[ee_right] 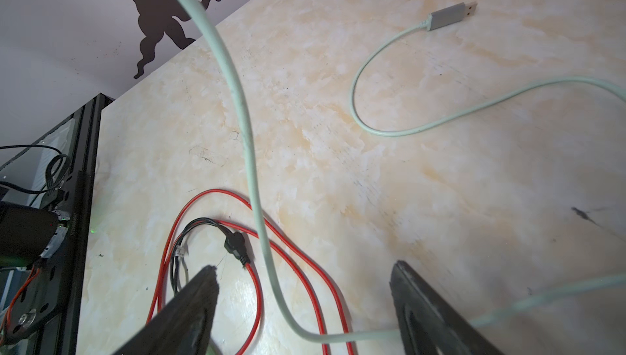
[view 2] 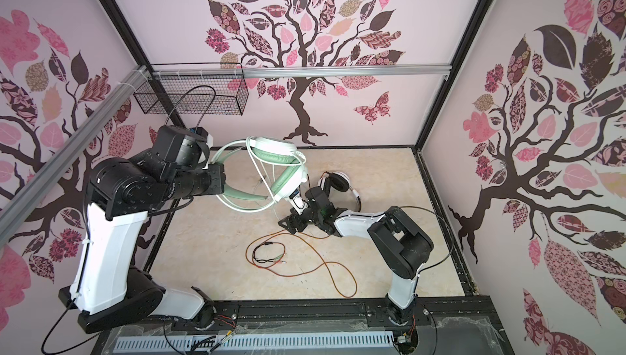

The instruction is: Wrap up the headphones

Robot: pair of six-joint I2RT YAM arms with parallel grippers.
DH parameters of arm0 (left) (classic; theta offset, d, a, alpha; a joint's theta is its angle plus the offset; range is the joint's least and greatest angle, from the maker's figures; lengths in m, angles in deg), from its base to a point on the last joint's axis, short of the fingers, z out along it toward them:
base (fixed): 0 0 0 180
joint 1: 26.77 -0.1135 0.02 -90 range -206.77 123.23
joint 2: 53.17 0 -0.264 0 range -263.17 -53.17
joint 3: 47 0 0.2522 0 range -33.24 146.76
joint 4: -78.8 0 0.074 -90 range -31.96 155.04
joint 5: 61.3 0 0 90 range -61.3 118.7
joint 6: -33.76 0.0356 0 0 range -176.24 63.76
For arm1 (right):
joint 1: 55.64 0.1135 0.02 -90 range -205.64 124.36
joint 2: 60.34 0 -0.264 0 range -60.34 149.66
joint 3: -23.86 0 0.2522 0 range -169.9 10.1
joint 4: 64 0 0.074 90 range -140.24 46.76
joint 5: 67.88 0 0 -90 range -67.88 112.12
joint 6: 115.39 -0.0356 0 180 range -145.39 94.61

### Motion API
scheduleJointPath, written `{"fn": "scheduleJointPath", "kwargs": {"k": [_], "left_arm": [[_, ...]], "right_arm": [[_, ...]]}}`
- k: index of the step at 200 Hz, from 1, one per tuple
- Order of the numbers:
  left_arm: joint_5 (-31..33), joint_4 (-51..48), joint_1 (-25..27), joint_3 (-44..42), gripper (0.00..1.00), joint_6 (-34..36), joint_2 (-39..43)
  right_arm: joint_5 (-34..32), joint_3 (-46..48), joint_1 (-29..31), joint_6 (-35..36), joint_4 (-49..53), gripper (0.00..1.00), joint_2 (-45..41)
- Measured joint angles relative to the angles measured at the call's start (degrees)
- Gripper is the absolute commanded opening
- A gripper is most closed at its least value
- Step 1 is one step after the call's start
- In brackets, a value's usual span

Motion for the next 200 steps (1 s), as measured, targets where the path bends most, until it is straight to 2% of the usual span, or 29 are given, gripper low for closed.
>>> {"fn": "scheduleJointPath", "kwargs": {"k": [20,38,46,59,68,96,124,156,200], "left_arm": [[0.0,0.0,-0.2,0.0,0.00,0.0,0.0],[0.0,0.0,-0.3,0.1,0.00,0.0,0.0],[0.0,0.0,-0.3,0.1,0.00,0.0,0.0],[0.0,0.0,-0.4,0.1,0.00,0.0,0.0],[0.0,0.0,-0.4,0.1,0.00,0.0,0.0],[0.0,0.0,-1.4,0.1,0.00,0.2,0.0],[0.0,0.5,-3.8,0.1,0.00,0.5,0.1],[0.2,0.9,-5.0,0.1,0.00,1.7,0.0],[1.3,4.2,-7.1,0.2,0.00,3.5,-0.4]], "right_arm": [[0.2,-0.2,1.0,-0.4,-0.3,0.74,1.5],[0.7,-0.2,1.5,-0.8,-0.3,0.64,2.5],[1.0,-0.2,1.7,-0.7,-0.5,0.49,2.8],[1.5,-0.1,1.8,-1.1,-0.6,0.13,3.1],[2.0,-0.1,1.8,-1.3,-0.8,0.00,3.3],[2.9,0.9,1.8,-1.9,-1.4,0.00,3.3],[2.3,6.3,2.0,-1.9,-1.7,0.00,1.8],[-0.1,12.0,3.8,-1.7,0.1,0.00,-5.0],[-3.5,14.4,7.2,-0.8,4.0,0.00,-12.3]]}}
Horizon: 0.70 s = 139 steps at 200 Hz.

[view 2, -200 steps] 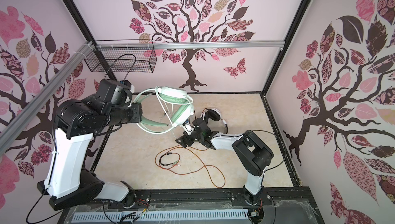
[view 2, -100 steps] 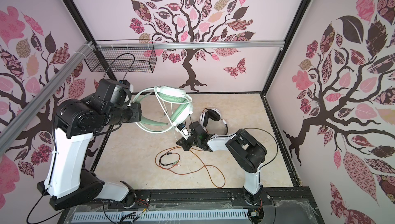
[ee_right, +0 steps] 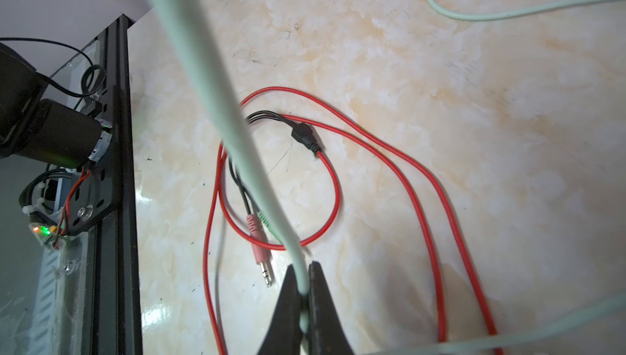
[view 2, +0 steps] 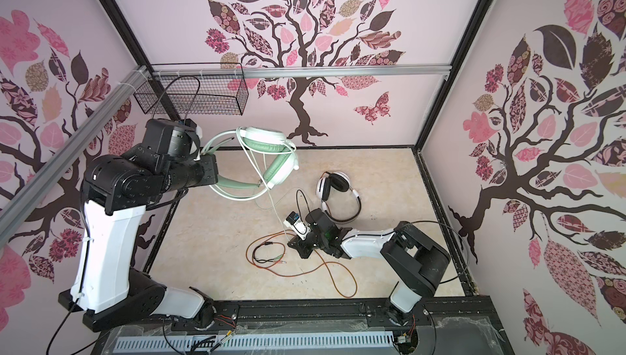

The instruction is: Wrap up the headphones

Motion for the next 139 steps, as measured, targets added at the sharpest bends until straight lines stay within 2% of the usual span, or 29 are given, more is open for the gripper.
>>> {"fn": "scheduleJointPath", "kwargs": {"k": [90,139], "left_arm": [[7.5,3.2,-2.1,0.2,0.00,5.2,-1.7],[10.2,5.4,-2.9,-1.1,0.00,7.1,-2.9]], "right_arm": [[-7.5,1.7,0.9,1.7,12.4,0.00,-12.0],[-10.3,1.3,3.8,2.2,18.9,0.00,-16.7]]}}
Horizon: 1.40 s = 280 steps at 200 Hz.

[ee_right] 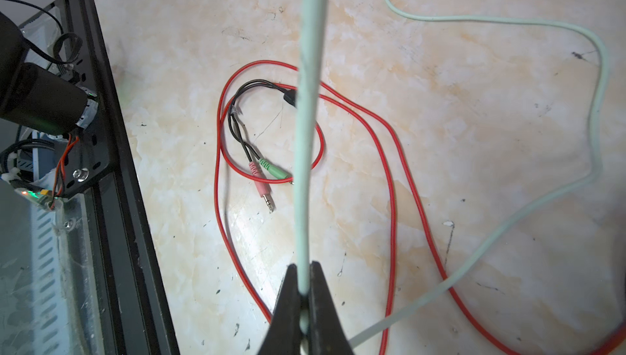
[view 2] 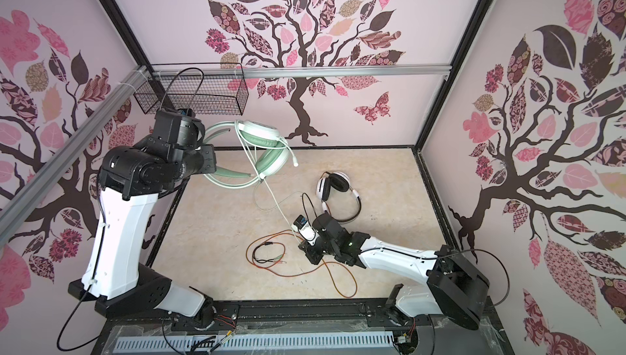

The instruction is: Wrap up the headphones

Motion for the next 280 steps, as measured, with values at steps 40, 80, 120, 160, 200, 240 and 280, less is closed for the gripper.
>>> {"fn": "scheduleJointPath", "kwargs": {"k": [40,80,120,160,200,240,280], "left_arm": [[0.2,3.1,-0.9,-3.9,0.00,0.0,0.0],[-2.0,5.0,-1.5,-5.2,0.00,-1.0,0.0],[-2.0,5.0,-1.6,-5.2,0.00,-0.6,0.0],[1.0,5.8,-1.6,-8.5,0.00,0.1,1.0],[5.1,7.3,-2.0,-14.4,0.00,1.0,2.3],[8.2,9.2,-2.0,-22.3,0.00,1.7,3.4],[10.9,10.7,-2.0,-27.6,0.00,2.0,3.7]], "right_arm": [[-1.7,-2.3,2.1,1.2,6.2,0.00,-1.9],[-3.2,-3.3,4.8,2.1,9.0,0.00,-2.2],[-5.5,-3.7,6.6,2.3,10.2,0.00,-2.5],[-10.5,-4.5,6.8,3.1,15.0,0.00,-6.3],[-13.8,-11.1,6.9,5.4,21.5,0.00,-9.4],[-16.5,-19.7,7.0,8.3,27.6,0.00,-11.5],[-18.7,-25.9,7.0,11.5,32.6,0.00,-12.1]]}}
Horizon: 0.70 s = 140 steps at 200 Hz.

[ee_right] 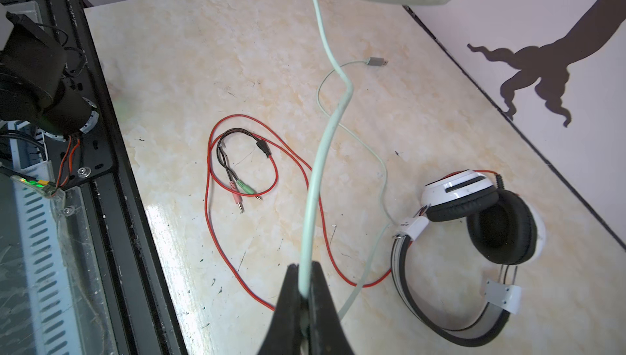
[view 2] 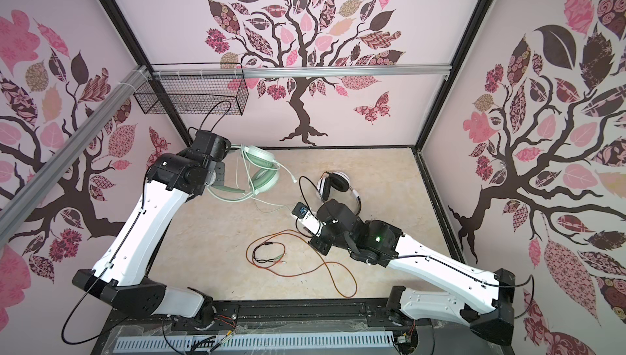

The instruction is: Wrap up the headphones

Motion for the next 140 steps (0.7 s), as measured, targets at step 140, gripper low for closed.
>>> {"fn": "scheduleJointPath", "kwargs": {"k": [140], "left_arm": [[1.3,2.4,0.0,-3.0,0.00,0.5,-0.4]], "right_arm": [[-3.0,-13.3,0.2,9.2,8.7,0.00,-2.1]]}}
